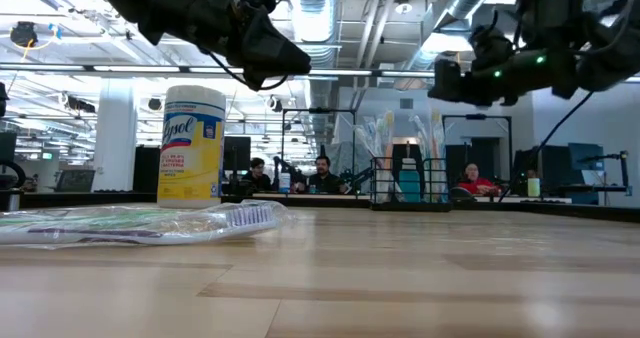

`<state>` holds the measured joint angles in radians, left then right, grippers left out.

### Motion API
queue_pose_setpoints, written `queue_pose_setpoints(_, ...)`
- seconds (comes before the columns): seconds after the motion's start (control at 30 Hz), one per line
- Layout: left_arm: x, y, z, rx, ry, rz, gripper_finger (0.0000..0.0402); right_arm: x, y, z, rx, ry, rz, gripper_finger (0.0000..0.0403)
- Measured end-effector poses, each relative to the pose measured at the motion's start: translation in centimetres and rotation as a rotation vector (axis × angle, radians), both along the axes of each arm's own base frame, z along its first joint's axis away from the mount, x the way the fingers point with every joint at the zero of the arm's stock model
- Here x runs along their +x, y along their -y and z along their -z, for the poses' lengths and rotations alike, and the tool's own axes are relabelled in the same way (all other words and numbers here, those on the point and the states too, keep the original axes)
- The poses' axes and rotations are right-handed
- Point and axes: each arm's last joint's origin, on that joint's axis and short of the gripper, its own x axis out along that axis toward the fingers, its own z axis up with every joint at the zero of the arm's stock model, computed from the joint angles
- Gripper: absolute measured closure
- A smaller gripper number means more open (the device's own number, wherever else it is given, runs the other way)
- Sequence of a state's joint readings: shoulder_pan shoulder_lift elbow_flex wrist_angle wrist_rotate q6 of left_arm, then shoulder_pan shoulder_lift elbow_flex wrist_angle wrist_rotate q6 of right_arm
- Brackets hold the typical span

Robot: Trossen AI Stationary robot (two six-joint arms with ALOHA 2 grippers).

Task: Pick & Place toothbrushing station
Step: Put the green toothbrush into the black mesh organizer

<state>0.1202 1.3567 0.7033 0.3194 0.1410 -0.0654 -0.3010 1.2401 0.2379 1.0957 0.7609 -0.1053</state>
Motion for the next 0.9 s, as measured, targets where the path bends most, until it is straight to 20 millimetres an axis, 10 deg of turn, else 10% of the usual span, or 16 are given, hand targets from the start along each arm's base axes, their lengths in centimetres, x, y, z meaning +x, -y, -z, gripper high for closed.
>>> queue_pose_setpoints(0.9, -3.1, 8.6, 4.1, -0.173, -0.53, 0.236, 0.0316, 3.5, -8.0, -3.2, -0.04, -0.027, -0.424, 0.0227)
